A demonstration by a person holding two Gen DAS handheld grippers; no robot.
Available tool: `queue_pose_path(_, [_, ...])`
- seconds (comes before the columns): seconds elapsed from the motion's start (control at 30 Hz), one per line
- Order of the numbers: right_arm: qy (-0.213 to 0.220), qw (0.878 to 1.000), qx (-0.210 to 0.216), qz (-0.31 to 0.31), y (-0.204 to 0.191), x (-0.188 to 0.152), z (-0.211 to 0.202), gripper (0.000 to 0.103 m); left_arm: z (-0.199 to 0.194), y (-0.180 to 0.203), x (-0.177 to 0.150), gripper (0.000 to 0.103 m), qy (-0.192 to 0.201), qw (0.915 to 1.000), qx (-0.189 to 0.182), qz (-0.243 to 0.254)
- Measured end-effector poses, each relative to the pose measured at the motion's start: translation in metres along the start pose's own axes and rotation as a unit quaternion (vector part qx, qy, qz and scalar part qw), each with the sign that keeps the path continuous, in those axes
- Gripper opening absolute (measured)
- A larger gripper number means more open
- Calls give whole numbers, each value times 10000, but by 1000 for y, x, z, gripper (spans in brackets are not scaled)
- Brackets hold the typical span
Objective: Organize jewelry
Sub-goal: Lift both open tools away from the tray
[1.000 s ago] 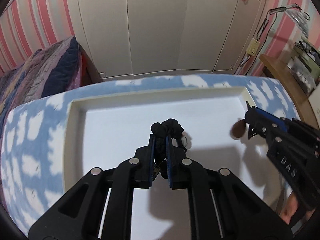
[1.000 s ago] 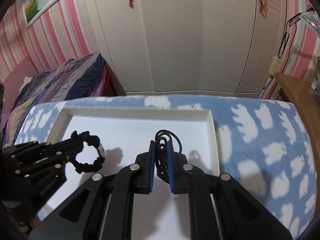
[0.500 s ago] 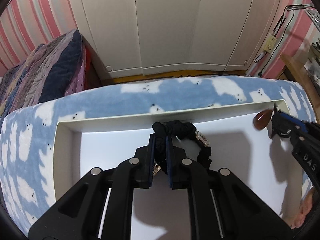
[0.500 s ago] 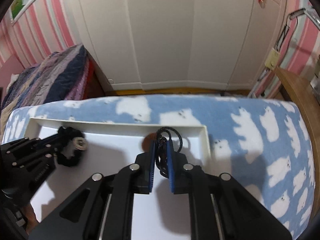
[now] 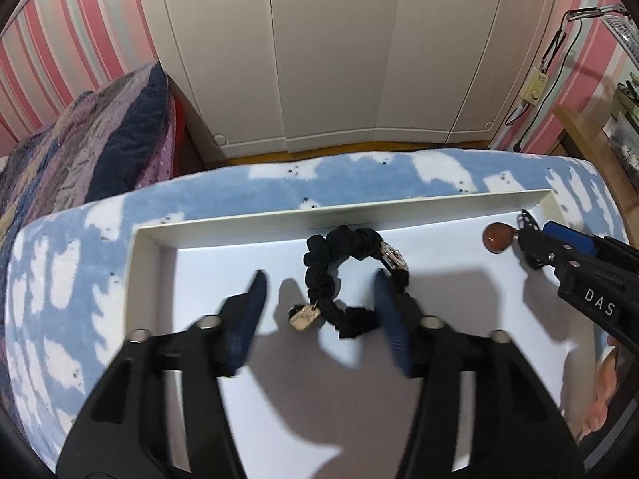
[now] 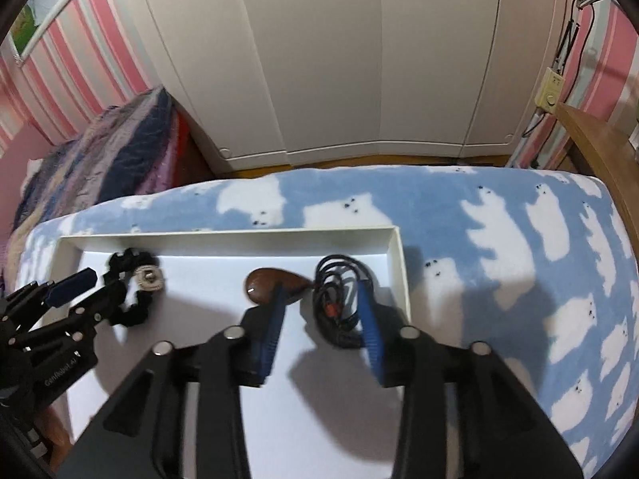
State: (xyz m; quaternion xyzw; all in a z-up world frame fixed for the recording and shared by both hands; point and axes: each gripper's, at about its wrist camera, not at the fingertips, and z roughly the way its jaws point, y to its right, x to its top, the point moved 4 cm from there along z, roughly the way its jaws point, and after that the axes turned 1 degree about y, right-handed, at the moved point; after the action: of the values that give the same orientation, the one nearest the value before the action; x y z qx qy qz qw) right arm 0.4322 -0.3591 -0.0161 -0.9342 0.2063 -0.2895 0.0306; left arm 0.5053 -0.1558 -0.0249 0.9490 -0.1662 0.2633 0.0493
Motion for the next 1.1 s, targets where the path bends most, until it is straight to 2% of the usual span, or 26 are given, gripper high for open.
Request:
queue_pose_path(0.1, [174, 9998, 66, -8, 3, -1, -18, 60, -19, 1, -3, 78, 119, 9999, -65, 18])
queue_pose_path(0.23, [277, 9993, 227, 63, 10, -8, -45, 61, -46, -1, -5, 84, 296, 9995, -124, 0])
queue_pose_path(0.43, [553, 9984, 72, -83, 13, -32, -93, 61, -92, -16, -25, 92, 548, 9983, -125, -154])
queue_pose_path(0.63, [674, 9977, -78, -26, 12, -67, -125, 61, -127, -27, -63, 92, 539, 9983, 56, -196])
queue_pose_path(0.8, [824, 9962, -263, -90, 15, -102, -153, 61, -158, -25, -107, 95, 689, 9973, 266, 59])
queue_pose_path(0.97, [931, 9950, -353, -75, 19, -133, -171, 65, -179, -21, -141, 97, 668, 9978, 47, 16])
queue_pose_path(1.1, [971, 9940, -487, -143, 22, -161, -177, 67, -188, -17, -163, 100, 741, 9972, 53, -16])
